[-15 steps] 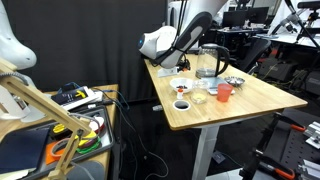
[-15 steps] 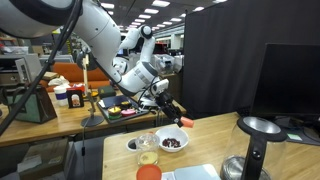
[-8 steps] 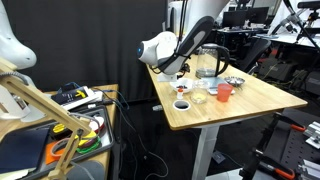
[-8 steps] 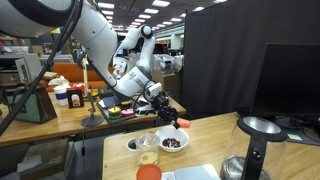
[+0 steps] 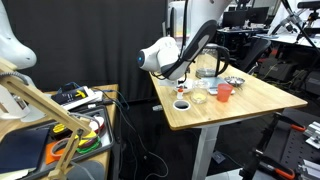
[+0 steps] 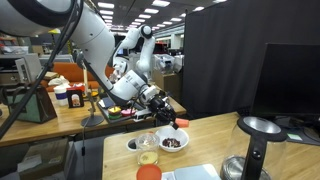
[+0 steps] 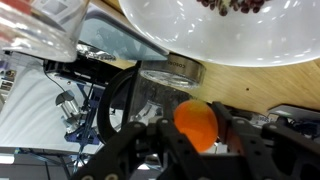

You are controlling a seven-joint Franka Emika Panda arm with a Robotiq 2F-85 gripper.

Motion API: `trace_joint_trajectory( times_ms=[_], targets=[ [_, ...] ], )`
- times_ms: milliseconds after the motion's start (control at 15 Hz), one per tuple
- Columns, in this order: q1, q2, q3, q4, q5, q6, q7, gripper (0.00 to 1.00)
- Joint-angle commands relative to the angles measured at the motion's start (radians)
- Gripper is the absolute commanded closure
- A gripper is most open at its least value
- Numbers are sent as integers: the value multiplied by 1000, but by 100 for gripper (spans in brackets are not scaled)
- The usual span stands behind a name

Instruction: Pour the contents in the orange cup into the white bowl

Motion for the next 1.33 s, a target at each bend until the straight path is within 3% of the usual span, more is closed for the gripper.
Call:
trace_joint_trajectory(
  times_ms=[0,1267],
  targets=[
    [-15,-42,34,-55,-49,-23,46,83],
    [-50,-66,72,-89,-150,-58,81,83]
  ],
)
